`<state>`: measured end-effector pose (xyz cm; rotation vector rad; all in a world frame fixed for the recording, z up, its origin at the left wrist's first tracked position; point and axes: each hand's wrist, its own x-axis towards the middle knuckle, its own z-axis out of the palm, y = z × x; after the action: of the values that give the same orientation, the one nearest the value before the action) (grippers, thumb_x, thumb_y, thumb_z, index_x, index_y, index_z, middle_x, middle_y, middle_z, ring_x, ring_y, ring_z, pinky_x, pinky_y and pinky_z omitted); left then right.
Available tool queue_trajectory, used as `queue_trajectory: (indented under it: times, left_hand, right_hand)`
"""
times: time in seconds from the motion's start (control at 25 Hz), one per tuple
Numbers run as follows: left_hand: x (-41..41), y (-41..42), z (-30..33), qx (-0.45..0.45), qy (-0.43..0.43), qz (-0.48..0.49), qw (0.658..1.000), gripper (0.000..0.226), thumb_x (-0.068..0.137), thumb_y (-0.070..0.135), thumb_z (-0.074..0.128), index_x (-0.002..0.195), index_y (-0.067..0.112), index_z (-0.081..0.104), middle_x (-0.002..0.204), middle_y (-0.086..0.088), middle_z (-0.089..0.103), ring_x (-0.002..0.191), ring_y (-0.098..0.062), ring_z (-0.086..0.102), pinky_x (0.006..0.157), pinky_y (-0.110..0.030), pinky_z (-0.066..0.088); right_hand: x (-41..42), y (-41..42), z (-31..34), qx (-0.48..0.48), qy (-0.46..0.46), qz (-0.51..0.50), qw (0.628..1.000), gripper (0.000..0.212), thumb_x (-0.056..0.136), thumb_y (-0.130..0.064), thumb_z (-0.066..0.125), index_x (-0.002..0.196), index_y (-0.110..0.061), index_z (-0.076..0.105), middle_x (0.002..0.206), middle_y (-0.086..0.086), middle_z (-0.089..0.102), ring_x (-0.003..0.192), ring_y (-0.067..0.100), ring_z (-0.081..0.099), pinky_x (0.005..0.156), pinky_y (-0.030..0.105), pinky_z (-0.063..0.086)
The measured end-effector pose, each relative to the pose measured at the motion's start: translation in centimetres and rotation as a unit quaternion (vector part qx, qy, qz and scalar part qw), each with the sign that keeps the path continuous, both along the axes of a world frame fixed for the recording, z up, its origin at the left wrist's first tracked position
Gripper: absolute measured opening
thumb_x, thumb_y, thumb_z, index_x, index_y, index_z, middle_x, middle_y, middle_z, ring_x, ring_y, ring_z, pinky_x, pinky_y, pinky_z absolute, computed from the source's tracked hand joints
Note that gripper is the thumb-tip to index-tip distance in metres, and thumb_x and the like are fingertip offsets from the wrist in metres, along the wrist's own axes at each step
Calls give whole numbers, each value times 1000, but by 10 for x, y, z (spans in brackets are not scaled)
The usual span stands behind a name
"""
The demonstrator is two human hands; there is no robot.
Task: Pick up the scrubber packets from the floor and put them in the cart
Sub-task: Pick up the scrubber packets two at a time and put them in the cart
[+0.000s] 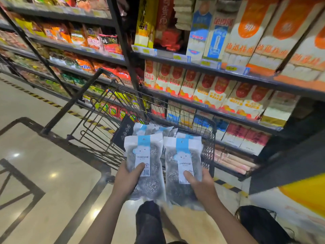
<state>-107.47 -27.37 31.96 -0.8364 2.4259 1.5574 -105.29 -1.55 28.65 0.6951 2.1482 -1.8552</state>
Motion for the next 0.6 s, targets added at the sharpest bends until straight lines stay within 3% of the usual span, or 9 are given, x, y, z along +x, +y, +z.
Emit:
queue_trajectory:
  times: [0.12,0.24,0.28,0.32,0.4,0.44,0.52,0.6]
  left_hand:
    - [-65,-19,-26,0,-12,-40,999,41,86,42,79,112,19,57,109,0,70,98,-24,68,86,-43,57]
    - [-122,-37,-49,0,-36,-89,995,51,80,57,77,114,23,62,102,3,73,89,-21,74,76,-42,62]
    - [-141,-43,-55,-2,-39,-101,994,52,79,58,76,115,23,63,101,2,73,89,-22,74,73,-39,60]
    - [-159,-48,-59,-1,-42,-106,993,53,80,55,77,116,19,63,102,1,73,92,-24,73,70,-35,57]
    - [-195,-58,-69,14,-46,-115,992,65,76,57,76,123,14,61,107,-1,72,99,-27,72,74,-34,56]
    - [-210,-61,-73,12,-59,-120,991,72,74,60,73,126,12,59,110,-2,70,101,-28,70,82,-39,57]
    - [-231,-70,-88,10,-86,-126,988,71,79,55,75,129,9,54,112,-6,63,102,-29,64,90,-42,54]
    - [-253,-80,-110,1,-111,-113,987,58,88,42,78,126,6,54,112,-7,61,101,-27,62,85,-36,48]
  right_hand:
    - [-46,-22,-14,46,-38,1,998,38,89,-46,76,110,-18,61,99,0,66,88,16,66,73,41,51]
    - [-84,-43,-21,79,-54,-25,995,57,80,-64,71,102,-12,63,87,-4,67,73,14,64,60,40,50]
    - [-97,-50,-25,72,-57,-41,995,55,82,-62,73,109,-16,60,96,-5,68,81,14,64,61,32,49]
    - [-110,-56,-28,77,-69,-56,993,53,88,-55,75,123,-20,55,112,-5,66,97,16,64,71,30,51]
    - [-137,-66,-40,96,-107,-74,987,70,92,-49,76,147,-19,44,140,0,59,128,27,59,102,38,50]
    - [-150,-69,-52,104,-119,-75,985,78,90,-52,76,150,-17,42,145,4,59,134,30,58,109,43,48]
    - [-167,-79,-66,105,-130,-74,983,80,90,-51,77,151,-14,41,140,6,65,131,32,61,108,41,48]
    - [-185,-81,-84,112,-152,-86,978,75,94,-42,76,152,-10,41,132,3,64,129,28,61,104,34,44]
